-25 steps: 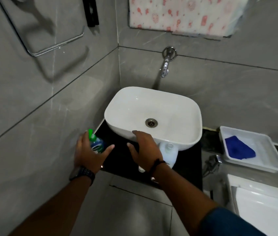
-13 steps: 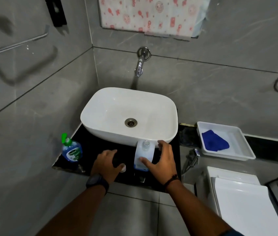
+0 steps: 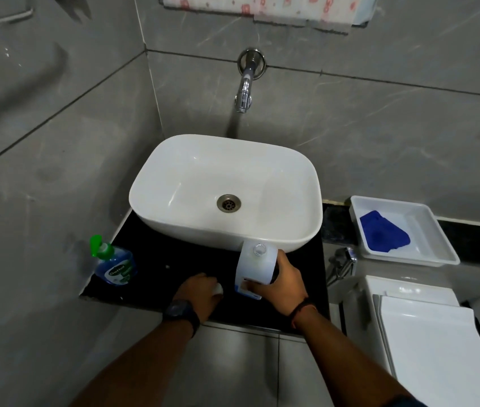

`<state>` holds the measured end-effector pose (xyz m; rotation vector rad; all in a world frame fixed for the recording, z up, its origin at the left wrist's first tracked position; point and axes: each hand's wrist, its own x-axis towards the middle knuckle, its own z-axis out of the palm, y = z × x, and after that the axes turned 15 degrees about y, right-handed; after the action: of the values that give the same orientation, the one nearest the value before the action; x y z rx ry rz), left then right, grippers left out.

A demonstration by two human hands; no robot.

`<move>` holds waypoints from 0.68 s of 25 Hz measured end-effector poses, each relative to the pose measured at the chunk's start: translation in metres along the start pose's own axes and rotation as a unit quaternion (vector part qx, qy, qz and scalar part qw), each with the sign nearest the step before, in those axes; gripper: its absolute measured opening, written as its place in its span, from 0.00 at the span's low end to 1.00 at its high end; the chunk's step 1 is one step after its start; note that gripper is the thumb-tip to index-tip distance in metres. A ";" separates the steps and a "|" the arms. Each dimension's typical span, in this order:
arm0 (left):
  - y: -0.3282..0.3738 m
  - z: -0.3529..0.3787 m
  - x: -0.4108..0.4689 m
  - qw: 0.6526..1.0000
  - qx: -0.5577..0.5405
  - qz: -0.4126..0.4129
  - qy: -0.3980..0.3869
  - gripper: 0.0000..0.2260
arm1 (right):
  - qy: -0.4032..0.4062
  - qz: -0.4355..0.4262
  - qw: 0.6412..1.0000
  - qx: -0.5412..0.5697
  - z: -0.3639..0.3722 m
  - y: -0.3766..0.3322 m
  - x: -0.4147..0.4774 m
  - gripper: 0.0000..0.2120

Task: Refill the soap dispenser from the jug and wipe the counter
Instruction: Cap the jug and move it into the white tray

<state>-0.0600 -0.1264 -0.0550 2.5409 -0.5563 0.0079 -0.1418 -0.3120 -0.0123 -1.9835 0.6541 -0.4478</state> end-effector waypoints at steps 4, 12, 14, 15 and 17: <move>0.038 -0.039 0.020 0.957 -0.201 -0.090 0.190 0.13 | -0.007 0.013 0.999 -0.029 -0.003 -0.007 0.000 0.35; 0.092 -0.077 0.028 0.962 -0.175 0.170 0.121 0.15 | -0.040 0.017 0.996 -0.073 -0.007 -0.010 -0.001 0.42; 0.095 -0.075 0.026 0.965 -0.145 0.199 0.088 0.16 | -0.051 0.017 0.995 -0.083 -0.007 -0.009 -0.001 0.43; 0.096 -0.074 0.026 0.965 -0.133 0.209 0.082 0.16 | -0.053 0.016 0.995 -0.087 -0.007 -0.008 -0.001 0.43; 0.099 -0.077 0.027 0.967 -0.111 0.218 0.067 0.16 | -0.052 0.016 0.995 -0.084 -0.007 -0.007 -0.002 0.43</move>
<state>-0.0659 -0.1741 0.0634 2.1391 -0.9902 0.2582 -0.1455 -0.3130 -0.0028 -2.1365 0.6749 -0.2747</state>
